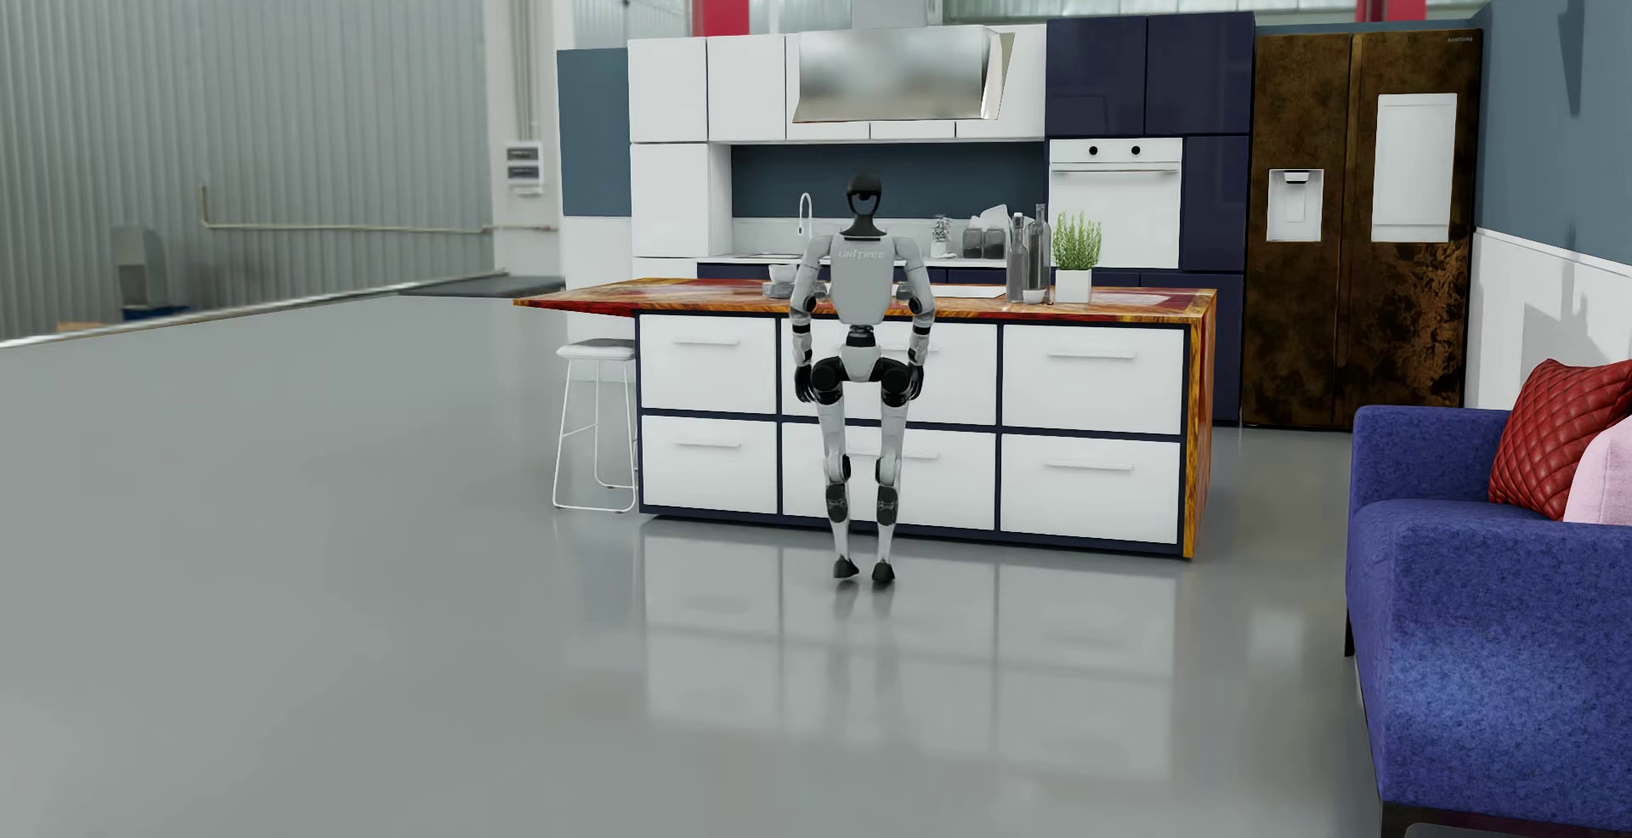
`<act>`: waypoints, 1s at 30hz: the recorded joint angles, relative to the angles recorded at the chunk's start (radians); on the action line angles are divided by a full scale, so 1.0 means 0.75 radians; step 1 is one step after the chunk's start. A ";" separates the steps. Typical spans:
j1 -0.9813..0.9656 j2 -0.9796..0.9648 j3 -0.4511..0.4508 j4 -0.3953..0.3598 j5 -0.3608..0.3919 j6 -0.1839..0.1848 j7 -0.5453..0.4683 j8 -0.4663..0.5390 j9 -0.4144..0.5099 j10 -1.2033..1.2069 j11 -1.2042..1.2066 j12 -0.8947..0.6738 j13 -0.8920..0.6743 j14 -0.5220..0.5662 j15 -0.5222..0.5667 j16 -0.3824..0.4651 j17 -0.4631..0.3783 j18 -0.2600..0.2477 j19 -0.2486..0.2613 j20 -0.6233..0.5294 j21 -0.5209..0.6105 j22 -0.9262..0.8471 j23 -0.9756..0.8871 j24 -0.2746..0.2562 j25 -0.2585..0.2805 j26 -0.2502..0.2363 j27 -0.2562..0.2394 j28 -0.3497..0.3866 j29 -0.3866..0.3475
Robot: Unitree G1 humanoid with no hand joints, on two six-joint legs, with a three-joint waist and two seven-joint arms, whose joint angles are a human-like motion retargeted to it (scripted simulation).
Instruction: Go to the corner
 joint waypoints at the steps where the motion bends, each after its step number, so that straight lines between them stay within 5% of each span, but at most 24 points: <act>1: -0.002 -0.004 -0.001 0.000 0.001 -0.001 0.000 0.000 -0.002 0.000 0.001 -0.001 0.001 0.000 -0.002 0.000 0.000 0.000 0.000 0.002 -0.002 0.001 -0.004 0.000 0.000 0.000 0.000 0.000 0.000; 30: -0.022 -0.014 -0.070 0.016 0.003 0.007 0.000 0.000 -0.027 0.017 -0.007 0.028 0.038 -0.034 -0.003 -0.034 0.032 0.000 0.000 0.071 -0.097 -0.008 -0.011 0.000 0.000 0.000 0.000 0.000 0.000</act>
